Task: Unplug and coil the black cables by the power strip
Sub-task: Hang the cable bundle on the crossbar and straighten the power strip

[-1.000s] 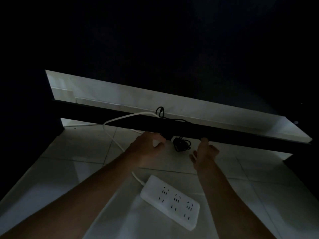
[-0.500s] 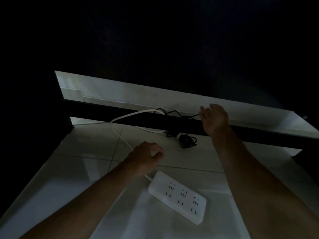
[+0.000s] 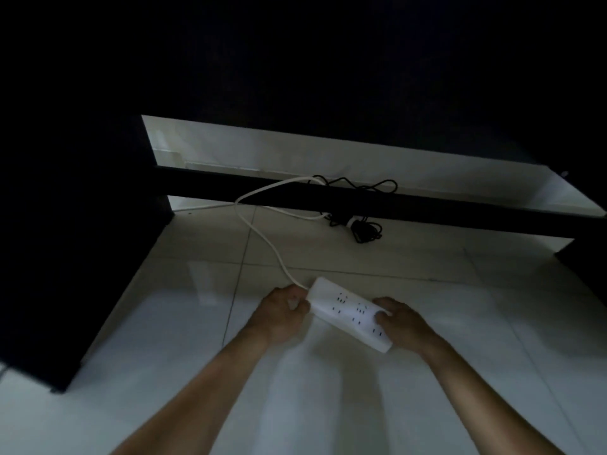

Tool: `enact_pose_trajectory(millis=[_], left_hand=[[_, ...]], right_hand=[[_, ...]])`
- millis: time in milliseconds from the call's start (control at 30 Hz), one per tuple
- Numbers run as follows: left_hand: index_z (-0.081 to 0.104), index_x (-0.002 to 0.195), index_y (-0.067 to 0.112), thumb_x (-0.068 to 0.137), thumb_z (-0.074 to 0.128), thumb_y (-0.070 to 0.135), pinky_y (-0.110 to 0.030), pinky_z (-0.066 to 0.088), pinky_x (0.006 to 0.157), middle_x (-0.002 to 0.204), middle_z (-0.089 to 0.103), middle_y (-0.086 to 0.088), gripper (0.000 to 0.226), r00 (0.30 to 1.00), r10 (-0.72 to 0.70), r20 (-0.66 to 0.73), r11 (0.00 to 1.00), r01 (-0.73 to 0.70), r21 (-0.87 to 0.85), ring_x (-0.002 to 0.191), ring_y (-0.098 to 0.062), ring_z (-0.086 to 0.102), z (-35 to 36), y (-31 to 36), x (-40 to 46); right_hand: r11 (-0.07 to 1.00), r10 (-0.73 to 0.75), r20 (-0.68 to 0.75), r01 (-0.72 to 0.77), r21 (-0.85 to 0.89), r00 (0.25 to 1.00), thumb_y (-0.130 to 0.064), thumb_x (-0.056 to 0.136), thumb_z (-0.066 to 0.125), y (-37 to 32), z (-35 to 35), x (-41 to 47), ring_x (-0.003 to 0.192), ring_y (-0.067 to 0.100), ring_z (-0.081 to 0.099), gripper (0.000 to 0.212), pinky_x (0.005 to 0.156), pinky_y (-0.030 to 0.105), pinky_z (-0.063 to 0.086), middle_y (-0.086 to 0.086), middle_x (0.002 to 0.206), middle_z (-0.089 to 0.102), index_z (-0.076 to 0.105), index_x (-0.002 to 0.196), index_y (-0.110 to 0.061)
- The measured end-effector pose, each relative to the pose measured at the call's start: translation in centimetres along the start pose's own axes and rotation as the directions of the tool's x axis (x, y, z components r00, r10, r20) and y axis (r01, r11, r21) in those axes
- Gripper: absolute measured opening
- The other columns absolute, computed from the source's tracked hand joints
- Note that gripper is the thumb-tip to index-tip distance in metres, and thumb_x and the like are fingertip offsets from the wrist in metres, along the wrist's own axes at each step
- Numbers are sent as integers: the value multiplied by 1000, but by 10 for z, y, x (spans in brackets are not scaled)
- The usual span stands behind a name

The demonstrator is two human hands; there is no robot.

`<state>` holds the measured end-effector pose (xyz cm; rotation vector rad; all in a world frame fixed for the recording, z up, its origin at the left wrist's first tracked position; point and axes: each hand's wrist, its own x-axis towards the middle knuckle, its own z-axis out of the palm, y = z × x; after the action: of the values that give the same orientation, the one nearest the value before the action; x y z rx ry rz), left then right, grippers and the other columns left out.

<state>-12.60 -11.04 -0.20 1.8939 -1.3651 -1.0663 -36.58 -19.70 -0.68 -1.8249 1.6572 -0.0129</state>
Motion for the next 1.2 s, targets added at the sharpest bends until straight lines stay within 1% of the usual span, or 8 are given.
enact_pose_trajectory(millis=[300, 467, 533, 600, 733, 867, 1033, 1200], left_hand=[[32, 146, 26, 96, 38, 47, -35, 28, 110, 144, 45, 2, 55, 976, -79, -205, 930, 146, 338, 130, -21, 41, 44, -48, -78], [45, 135, 28, 97, 42, 35, -36, 37, 102, 132, 54, 2, 38, 933, -94, -347, 947, 191, 257, 118, -22, 49, 18, -73, -98], [45, 136, 28, 98, 44, 30, -37, 39, 101, 131, 54, 1, 39, 927, -119, -356, 949, 212, 233, 117, -23, 50, 5, -83, -104], [45, 136, 29, 97, 46, 28, -39, 43, 99, 129, 54, 0, 39, 909, -156, -387, 955, 239, 176, 114, -24, 52, -11, -93, -110], [51, 131, 30, 95, 49, 22, -39, 49, 97, 125, 56, 0, 37, 853, -261, -452, 959, 284, -18, 108, -21, 58, -47, -117, -121], [52, 131, 23, 95, 51, 18, -31, 50, 95, 132, 56, -4, 37, 826, -340, -450, 940, 283, -192, 108, -18, 59, -81, -140, -127], [44, 138, 13, 96, 49, 16, -41, 48, 100, 132, 53, -13, 42, 782, -395, -483, 919, 340, -201, 114, -30, 57, -108, -155, -131], [53, 127, 11, 101, 43, 17, -35, 49, 96, 124, 57, -10, 29, 805, -377, -459, 926, 338, -168, 107, -25, 59, -114, -160, -129]], right_hand=[[928, -369, 10, 368, 60, 929, -4, 87, 64, -16, 90, -79, 133, 18, 46, 70, 107, 26, 41, -4, 147, 45, 40, 143, -39], [867, -498, -124, 495, -51, 858, -14, 89, 70, -63, 137, -96, 127, 5, 48, 48, 103, 13, 36, -15, 147, 47, 60, 133, -32], [842, -536, -122, 519, -147, 835, -14, 91, 68, -84, 147, -96, 118, 5, 60, 34, 99, 20, 48, -11, 139, 59, 69, 121, -30], [804, -595, -82, 591, -63, 800, -19, 93, 65, -107, 154, -95, 124, 16, 58, 36, 101, 31, 47, -4, 142, 56, 66, 128, -29], [796, -606, -71, 605, -33, 793, -21, 90, 67, -154, 182, -96, 132, 17, 50, 46, 103, 23, 41, -7, 152, 46, 59, 135, -29], [766, -641, -55, 635, -95, 765, -27, 94, 61, -199, 209, -92, 130, 20, 50, 46, 105, 32, 44, -6, 153, 43, 54, 138, -34], [787, -605, -17, 594, -167, 796, -35, 97, 56, -251, 233, -75, 129, 24, 49, 47, 105, 40, 44, -2, 153, 41, 45, 143, -41], [811, -574, 9, 571, -129, 819, -41, 99, 50, -279, 248, -59, 133, 23, 45, 46, 103, 42, 46, -3, 154, 36, 41, 144, -46]])
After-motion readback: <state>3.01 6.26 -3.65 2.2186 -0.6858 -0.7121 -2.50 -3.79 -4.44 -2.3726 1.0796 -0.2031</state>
